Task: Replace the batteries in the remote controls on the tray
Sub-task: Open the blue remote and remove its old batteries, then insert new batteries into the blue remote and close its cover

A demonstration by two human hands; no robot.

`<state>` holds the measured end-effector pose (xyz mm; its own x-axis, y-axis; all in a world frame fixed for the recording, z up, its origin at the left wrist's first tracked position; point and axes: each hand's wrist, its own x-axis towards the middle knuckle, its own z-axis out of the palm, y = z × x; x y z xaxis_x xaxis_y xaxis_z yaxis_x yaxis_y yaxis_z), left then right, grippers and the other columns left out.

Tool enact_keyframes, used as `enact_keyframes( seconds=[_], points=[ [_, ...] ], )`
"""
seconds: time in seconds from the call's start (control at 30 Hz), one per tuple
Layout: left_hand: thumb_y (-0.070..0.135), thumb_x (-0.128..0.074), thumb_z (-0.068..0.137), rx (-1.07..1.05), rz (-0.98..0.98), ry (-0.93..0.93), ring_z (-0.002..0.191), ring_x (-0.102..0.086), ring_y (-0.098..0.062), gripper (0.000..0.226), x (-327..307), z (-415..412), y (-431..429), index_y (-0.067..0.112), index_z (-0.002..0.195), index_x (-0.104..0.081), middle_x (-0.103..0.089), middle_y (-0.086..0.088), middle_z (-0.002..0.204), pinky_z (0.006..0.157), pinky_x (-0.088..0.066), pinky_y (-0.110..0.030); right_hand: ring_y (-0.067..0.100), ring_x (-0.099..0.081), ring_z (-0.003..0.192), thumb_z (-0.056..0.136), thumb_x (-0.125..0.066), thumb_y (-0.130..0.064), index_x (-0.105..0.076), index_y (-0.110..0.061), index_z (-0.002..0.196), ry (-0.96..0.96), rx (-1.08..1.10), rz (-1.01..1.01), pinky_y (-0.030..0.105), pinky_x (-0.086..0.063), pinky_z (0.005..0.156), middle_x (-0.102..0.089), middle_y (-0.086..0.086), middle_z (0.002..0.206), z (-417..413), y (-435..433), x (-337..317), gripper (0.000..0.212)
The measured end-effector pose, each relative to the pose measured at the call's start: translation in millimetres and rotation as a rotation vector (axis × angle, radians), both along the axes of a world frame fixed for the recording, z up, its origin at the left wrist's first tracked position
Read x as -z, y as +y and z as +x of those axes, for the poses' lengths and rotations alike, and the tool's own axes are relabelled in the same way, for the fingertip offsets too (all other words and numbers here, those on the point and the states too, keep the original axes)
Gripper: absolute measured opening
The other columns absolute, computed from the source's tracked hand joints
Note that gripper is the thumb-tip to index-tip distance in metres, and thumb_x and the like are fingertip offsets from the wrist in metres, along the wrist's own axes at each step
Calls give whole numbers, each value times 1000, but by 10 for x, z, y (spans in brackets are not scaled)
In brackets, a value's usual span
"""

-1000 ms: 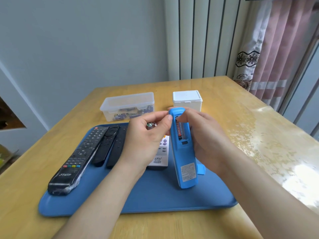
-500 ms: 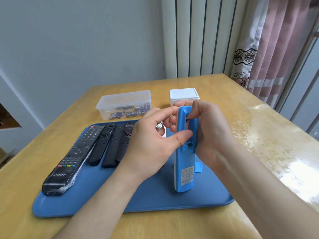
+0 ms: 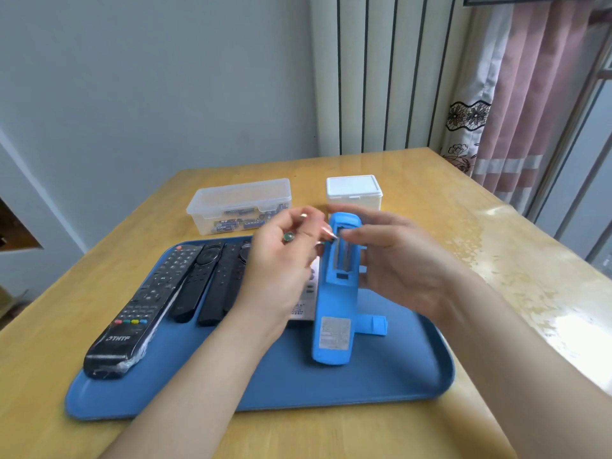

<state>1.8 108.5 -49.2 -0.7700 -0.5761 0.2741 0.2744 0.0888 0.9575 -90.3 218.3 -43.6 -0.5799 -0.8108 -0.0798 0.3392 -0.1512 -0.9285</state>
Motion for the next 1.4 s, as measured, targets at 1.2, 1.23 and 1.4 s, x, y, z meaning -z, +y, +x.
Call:
enact_keyframes(
  seconds=[1.2,1.23,1.4],
  points=[
    [57,-46,91,-390,-1951,-722,71,-68,-25,46,163,-1801,-665,16,102,-63,-68,-7,86,51,-35,-30,21,-48,119,74,-81,-4,-29,-27,150,674,165,464,32,-46,99,-45,1,132,-1730,-507,360,94],
    [61,-58,80,-447,-1999,-704,53,-65,-19,47,181,-1798,-696,16,86,-69,-67,-3,68,43,-35,-24,22,-51,113,74,-81,-4,-39,-27,143,679,181,438,34,-48,98,-49,3,129,-1757,-522,388,84],
    [45,-49,81,-450,-2064,-377,30,-50,-19,44,302,-1836,-922,7,76,-72,-57,-3,46,35,-31,-16,33,-58,108,58,-90,-24,-53,-45,107,693,298,387,46,-53,92,-46,13,127,-1796,-536,510,65]
  ],
)
